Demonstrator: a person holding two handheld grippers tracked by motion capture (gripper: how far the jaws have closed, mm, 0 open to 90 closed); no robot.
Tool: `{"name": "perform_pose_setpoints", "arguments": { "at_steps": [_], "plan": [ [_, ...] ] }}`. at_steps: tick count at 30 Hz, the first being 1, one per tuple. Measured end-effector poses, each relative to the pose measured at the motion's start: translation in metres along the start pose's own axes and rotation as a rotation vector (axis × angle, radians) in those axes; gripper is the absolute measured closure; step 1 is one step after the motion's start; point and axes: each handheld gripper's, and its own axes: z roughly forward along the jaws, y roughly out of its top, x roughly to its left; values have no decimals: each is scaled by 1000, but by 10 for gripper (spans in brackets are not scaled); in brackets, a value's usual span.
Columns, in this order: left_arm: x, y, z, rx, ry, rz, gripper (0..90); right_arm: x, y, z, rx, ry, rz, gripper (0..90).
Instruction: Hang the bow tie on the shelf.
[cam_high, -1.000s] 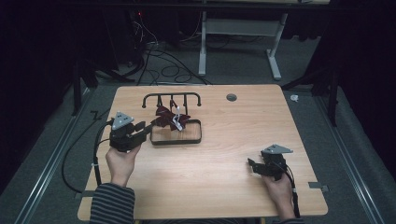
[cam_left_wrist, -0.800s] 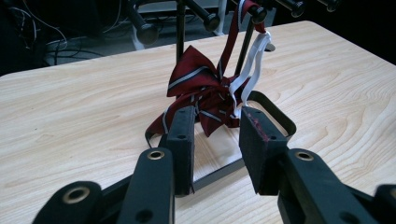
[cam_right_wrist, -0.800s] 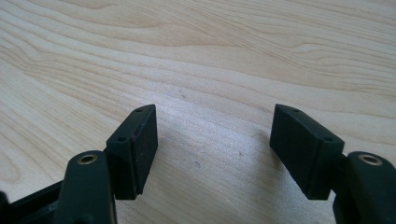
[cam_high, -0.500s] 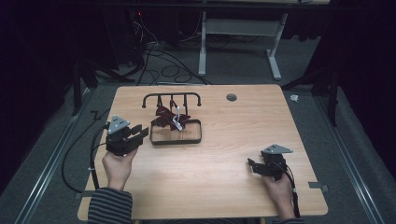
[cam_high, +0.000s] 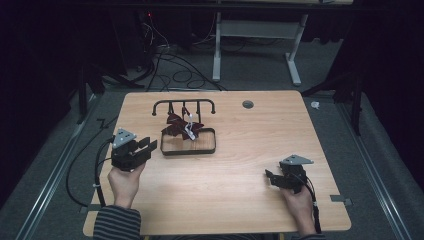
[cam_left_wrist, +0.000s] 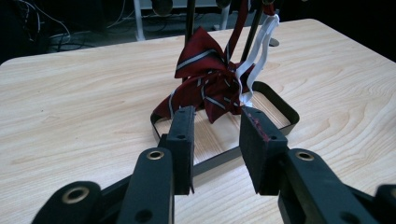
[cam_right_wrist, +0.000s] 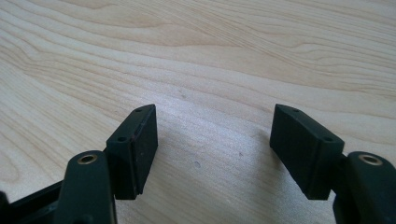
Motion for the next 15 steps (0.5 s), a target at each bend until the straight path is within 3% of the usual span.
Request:
{"name": "perform_pose_setpoints", "arguments": {
  "at_steps": [15],
  "plan": [
    [0, -13, -2, 17, 4, -8, 657, 0, 0, 0, 0, 0, 0, 337]
  ]
}}
